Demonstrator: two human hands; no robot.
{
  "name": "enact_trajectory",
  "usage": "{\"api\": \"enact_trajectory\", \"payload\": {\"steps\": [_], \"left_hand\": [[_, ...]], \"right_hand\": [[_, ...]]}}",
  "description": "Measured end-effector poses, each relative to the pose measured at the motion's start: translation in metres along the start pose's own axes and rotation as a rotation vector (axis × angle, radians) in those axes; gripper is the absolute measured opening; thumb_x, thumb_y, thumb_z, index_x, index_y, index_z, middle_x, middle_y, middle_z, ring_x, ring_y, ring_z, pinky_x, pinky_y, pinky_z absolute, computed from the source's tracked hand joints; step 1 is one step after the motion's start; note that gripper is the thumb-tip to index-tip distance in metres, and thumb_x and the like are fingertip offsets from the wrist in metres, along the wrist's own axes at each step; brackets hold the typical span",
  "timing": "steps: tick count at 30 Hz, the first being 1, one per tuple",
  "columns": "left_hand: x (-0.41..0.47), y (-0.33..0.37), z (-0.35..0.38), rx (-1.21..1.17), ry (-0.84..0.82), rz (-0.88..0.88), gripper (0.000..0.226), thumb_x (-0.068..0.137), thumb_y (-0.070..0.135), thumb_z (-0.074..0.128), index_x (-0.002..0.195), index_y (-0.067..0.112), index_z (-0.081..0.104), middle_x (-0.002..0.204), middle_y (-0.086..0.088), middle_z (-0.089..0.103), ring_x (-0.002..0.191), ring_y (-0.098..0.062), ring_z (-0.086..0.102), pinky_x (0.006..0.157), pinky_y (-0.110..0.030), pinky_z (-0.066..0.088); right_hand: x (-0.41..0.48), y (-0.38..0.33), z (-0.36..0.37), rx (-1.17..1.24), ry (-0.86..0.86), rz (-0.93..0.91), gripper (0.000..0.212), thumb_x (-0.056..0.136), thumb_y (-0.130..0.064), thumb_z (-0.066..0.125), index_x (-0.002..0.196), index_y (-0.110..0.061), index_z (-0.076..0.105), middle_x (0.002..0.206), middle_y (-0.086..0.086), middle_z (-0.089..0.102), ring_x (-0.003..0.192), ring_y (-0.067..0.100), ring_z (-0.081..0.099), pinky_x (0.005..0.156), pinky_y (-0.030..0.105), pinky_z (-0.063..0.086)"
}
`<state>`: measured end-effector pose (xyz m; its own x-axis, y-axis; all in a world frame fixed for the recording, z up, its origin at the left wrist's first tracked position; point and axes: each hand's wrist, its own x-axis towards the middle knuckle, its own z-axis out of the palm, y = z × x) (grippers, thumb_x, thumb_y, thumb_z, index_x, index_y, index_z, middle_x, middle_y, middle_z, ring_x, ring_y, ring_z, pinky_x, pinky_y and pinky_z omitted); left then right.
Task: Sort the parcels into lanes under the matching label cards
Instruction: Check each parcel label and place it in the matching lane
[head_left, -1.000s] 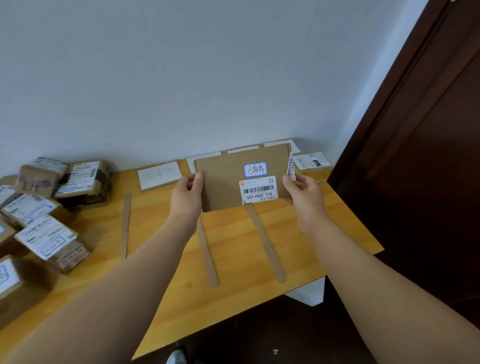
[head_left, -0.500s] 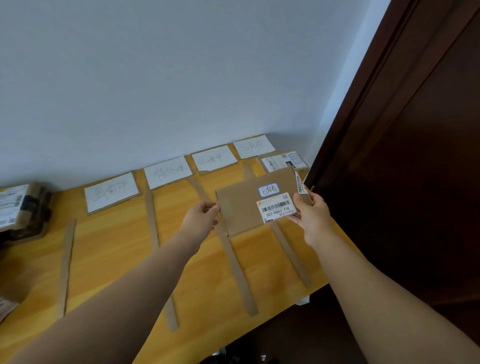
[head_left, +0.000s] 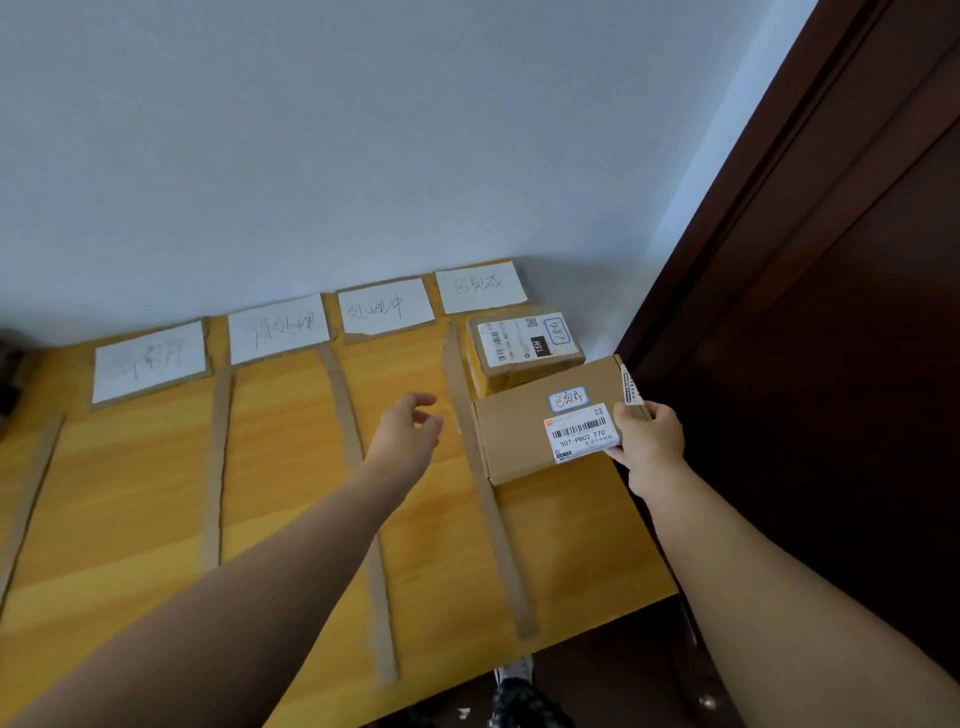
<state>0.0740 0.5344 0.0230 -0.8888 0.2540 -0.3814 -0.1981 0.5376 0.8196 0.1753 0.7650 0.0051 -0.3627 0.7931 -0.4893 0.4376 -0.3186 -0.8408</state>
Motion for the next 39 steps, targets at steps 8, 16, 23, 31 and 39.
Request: {"api": "enact_trajectory", "payload": {"steps": [8, 16, 23, 31, 39], "left_hand": [[0.013, 0.002, 0.056, -0.012, 0.053, -0.031, 0.027, 0.098, 0.020, 0.047, 0.124, 0.022, 0.052, 0.108, 0.002, 0.056, 0.092, -0.016, 0.062, 0.081, -0.034, 0.053], [0.019, -0.011, 0.075, 0.001, 0.144, -0.044, 0.026, 0.098, 0.018, 0.047, 0.123, 0.022, 0.053, 0.113, -0.001, 0.056, 0.092, -0.019, 0.063, 0.070, -0.025, 0.050], [0.024, -0.011, 0.079, 0.005, 0.147, -0.051, 0.028, 0.099, 0.020, 0.046, 0.126, 0.023, 0.052, 0.116, -0.001, 0.055, 0.093, -0.018, 0.063, 0.073, -0.027, 0.051], [0.021, -0.009, 0.078, 0.013, 0.148, -0.048, 0.029, 0.098, 0.020, 0.047, 0.127, 0.022, 0.050, 0.116, -0.002, 0.055, 0.094, -0.019, 0.062, 0.074, -0.028, 0.052], [0.006, 0.015, 0.050, 0.018, 0.158, -0.022, 0.031, 0.098, 0.021, 0.049, 0.129, 0.019, 0.049, 0.113, -0.001, 0.057, 0.098, -0.021, 0.061, 0.083, -0.036, 0.053]], "right_hand": [[0.056, 0.017, -0.016, -0.067, -0.099, 0.091, 0.033, 0.094, -0.012, 0.058, 0.125, -0.007, 0.047, 0.104, 0.012, 0.062, 0.087, 0.023, 0.063, 0.071, 0.034, 0.054], [0.089, 0.058, -0.013, -0.372, -0.147, 0.075, 0.060, 0.074, -0.020, 0.079, 0.127, -0.013, 0.051, 0.124, 0.012, 0.057, 0.106, 0.029, 0.061, 0.079, 0.035, 0.052], [0.087, 0.057, -0.002, -0.564, -0.140, 0.008, 0.061, 0.074, -0.038, 0.076, 0.125, -0.014, 0.052, 0.126, 0.011, 0.055, 0.113, 0.033, 0.055, 0.092, 0.047, 0.052], [0.069, 0.045, 0.005, -0.793, -0.133, -0.034, 0.060, 0.084, -0.041, 0.068, 0.130, -0.011, 0.044, 0.133, 0.013, 0.043, 0.122, 0.032, 0.043, 0.090, 0.045, 0.048], [0.043, 0.005, 0.001, -0.955, -0.134, -0.323, 0.049, 0.089, -0.030, 0.061, 0.131, -0.011, 0.047, 0.134, 0.015, 0.043, 0.126, 0.032, 0.038, 0.095, 0.045, 0.046]]}}
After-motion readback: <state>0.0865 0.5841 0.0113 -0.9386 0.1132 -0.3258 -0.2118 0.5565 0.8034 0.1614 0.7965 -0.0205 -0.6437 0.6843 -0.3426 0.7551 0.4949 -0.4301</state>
